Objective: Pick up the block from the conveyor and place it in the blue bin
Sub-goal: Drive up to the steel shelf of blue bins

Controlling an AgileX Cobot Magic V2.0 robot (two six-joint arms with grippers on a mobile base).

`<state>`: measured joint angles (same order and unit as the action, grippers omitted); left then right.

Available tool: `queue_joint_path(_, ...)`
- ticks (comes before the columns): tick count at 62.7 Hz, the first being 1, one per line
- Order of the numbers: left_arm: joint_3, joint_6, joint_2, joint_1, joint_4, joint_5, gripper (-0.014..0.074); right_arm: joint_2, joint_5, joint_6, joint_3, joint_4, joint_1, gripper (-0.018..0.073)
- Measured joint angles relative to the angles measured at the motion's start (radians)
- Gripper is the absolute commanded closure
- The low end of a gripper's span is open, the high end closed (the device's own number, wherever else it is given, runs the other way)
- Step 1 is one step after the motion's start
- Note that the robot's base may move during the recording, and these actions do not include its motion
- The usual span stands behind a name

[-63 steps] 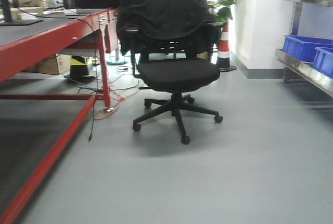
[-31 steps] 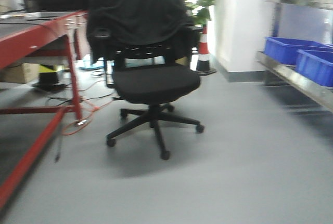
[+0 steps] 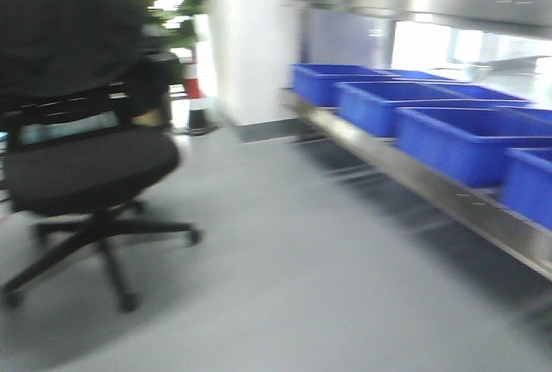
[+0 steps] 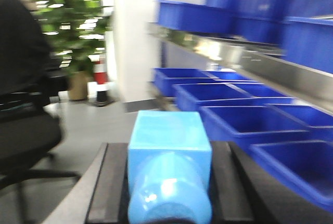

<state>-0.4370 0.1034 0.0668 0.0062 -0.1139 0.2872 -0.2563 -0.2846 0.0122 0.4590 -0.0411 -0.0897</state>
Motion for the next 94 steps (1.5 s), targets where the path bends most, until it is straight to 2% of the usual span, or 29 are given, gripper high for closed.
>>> queue_joint_path(94, 0.000, 0.000, 0.000, 0.000, 0.000, 0.000, 0.0708, 0.000, 0.002, 0.000, 0.000, 0.000, 0.000, 0.0721)
